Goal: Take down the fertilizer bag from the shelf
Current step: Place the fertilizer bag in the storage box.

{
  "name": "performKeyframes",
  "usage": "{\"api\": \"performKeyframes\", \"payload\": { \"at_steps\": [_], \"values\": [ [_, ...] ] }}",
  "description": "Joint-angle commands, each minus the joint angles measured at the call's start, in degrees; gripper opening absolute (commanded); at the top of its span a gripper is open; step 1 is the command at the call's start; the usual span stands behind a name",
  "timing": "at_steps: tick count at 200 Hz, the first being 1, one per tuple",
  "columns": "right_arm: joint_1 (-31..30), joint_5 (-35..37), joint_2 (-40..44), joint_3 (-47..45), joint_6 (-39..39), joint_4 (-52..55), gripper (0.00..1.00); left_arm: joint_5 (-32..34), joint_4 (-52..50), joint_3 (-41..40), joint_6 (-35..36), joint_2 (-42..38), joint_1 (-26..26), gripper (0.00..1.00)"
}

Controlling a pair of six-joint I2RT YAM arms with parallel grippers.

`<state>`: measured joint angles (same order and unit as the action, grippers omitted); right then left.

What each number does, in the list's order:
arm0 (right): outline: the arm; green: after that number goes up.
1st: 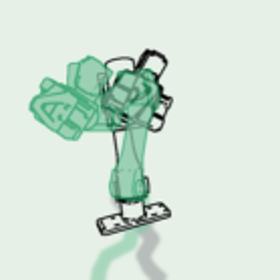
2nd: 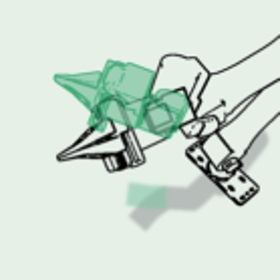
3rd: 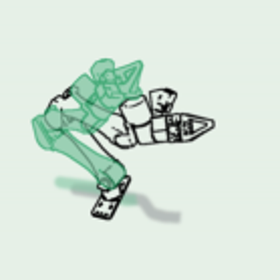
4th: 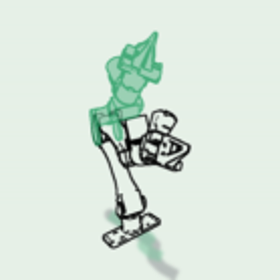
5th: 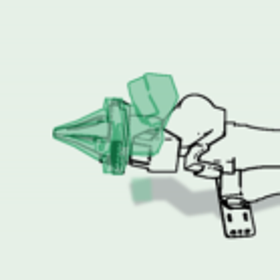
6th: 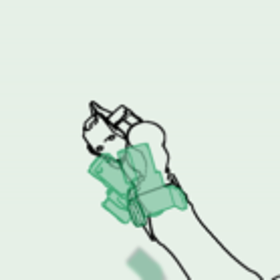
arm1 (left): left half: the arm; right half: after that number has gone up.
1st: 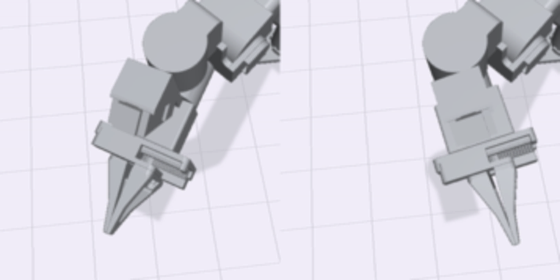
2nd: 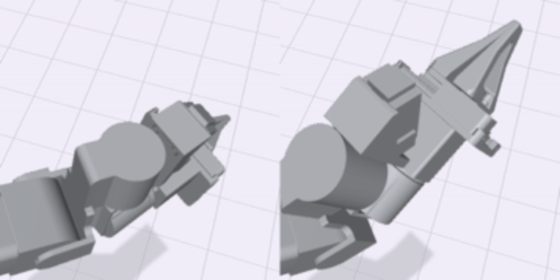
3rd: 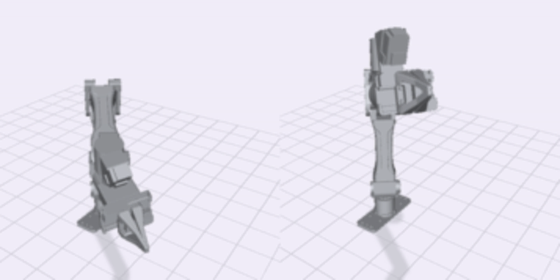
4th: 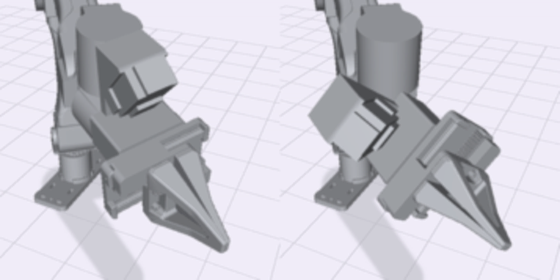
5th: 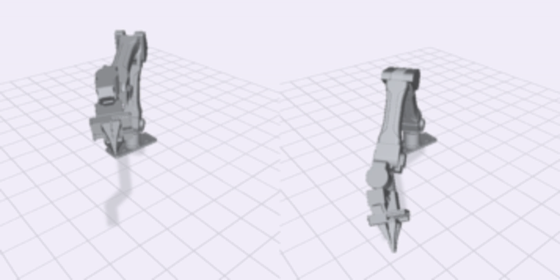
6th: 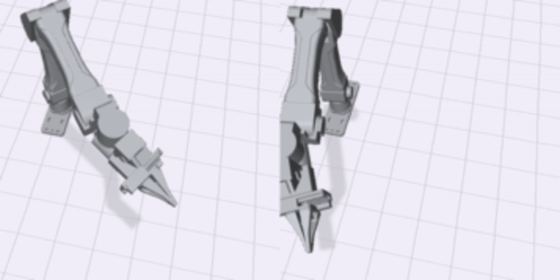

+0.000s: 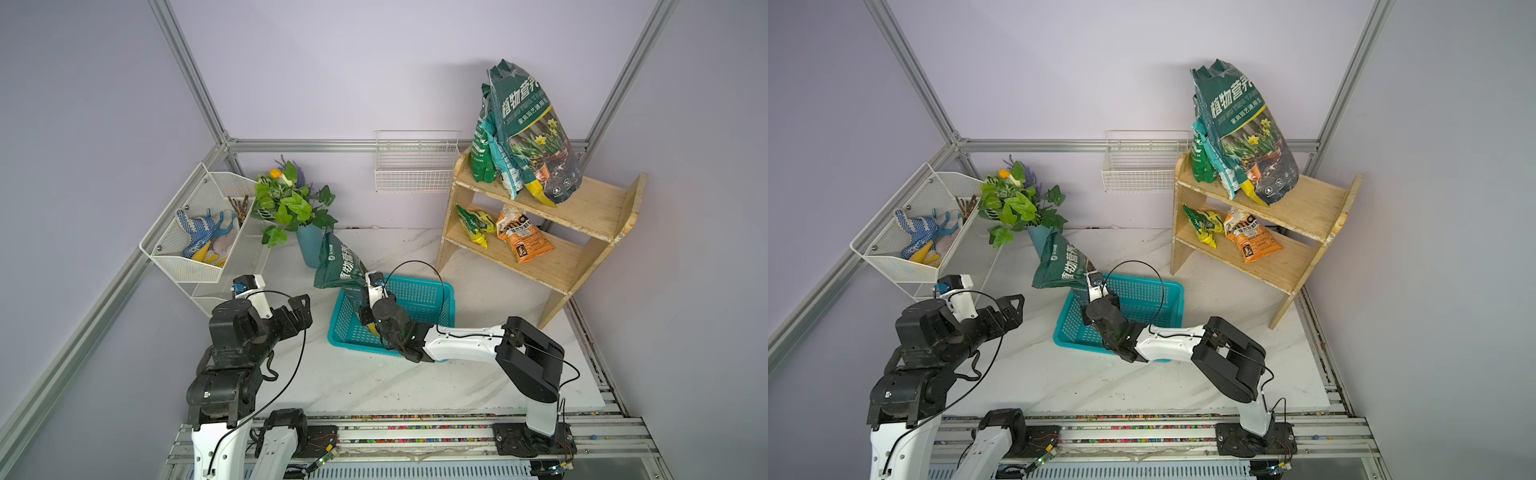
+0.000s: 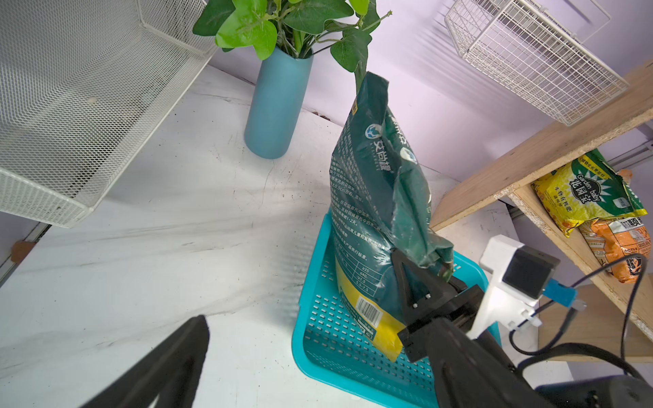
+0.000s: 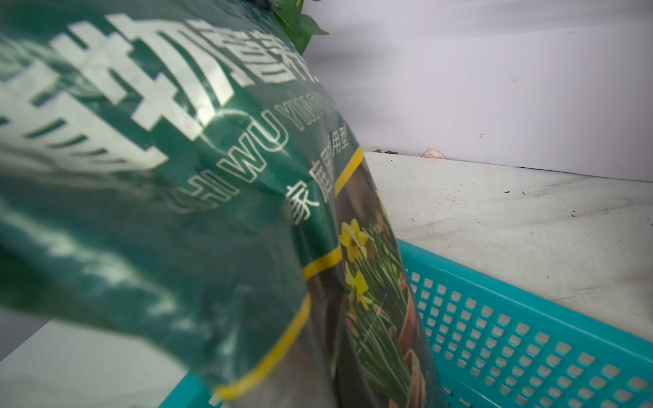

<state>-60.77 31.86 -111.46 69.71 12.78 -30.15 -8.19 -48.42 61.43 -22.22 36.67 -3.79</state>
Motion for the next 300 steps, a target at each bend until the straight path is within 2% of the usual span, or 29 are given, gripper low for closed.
{"api": "performKeyframes", "payload": {
  "at_steps": [1, 58, 69, 84, 93, 104, 120, 122, 126, 199, 210, 242, 272, 300],
  "values": [
    [-0.8, 3.0, -0.5, 1.7, -2.8, -18.1, 0.0, -0.6, 0.8, -2.5, -0.2, -0.5, -0.3, 1.0],
    [-2.9, 2.4, -3.2, 2.2, -2.8, -18.5, 0.0, -0.7, 0.9, -2.6, -0.1, -0.5, -0.3, 1.0],
    [-3.4, 1.5, -3.6, 2.6, -3.0, -17.9, 0.11, -0.8, 0.9, -2.6, -0.1, -0.5, -0.3, 1.0],
    [-4.0, -0.5, -3.9, 3.1, -3.5, -17.0, 0.4, -0.9, 0.8, -2.6, -0.1, -0.5, -0.4, 1.0],
    [-4.4, -1.0, -4.1, 3.1, -3.6, -17.0, 0.53, -0.9, 0.8, -2.6, -0.1, -0.5, -0.3, 1.0],
    [-4.8, -2.0, -4.1, 3.1, -3.3, -17.1, 0.6, -0.8, 0.9, -2.6, -0.1, -0.5, -0.4, 1.0],
    [-5.2, -4.1, -4.0, 3.4, -2.6, -16.7, 0.64, -0.9, 0.9, -2.6, -0.1, -0.5, -0.4, 1.0],
    [-5.2, -4.4, -4.0, 3.4, -2.5, -16.6, 0.69, -0.8, 0.9, -2.6, -0.1, -0.5, -0.4, 1.0],
    [-5.4, -4.9, -3.9, 3.5, -2.3, -16.3, 0.71, -0.9, 0.9, -2.7, -0.1, -0.6, -0.4, 1.0],
    [-5.8, -14.9, -7.0, 7.4, 3.1, -11.2, 0.82, -0.9, 0.9, -2.7, -0.2, -0.5, -0.4, 1.0],
    [-5.8, -16.7, -8.0, 8.2, 3.7, -10.6, 0.87, -0.8, 0.9, -2.7, -0.2, -0.5, -0.4, 1.0],
    [-5.9, -20.0, -8.7, 8.6, 4.4, -11.1, 0.89, -0.9, 0.9, -2.7, -0.1, -0.6, -0.4, 1.0],
    [-5.9, -18.3, -4.4, 6.1, 2.6, -10.9, 0.9, -0.9, 0.9, -2.7, -0.1, -0.6, -0.4, 1.0],
    [-5.9, -16.5, 4.0, 2.3, -0.6, -8.6, 0.92, -0.8, 0.9, -2.8, -0.1, -0.5, -0.4, 1.0]
  ]
}}
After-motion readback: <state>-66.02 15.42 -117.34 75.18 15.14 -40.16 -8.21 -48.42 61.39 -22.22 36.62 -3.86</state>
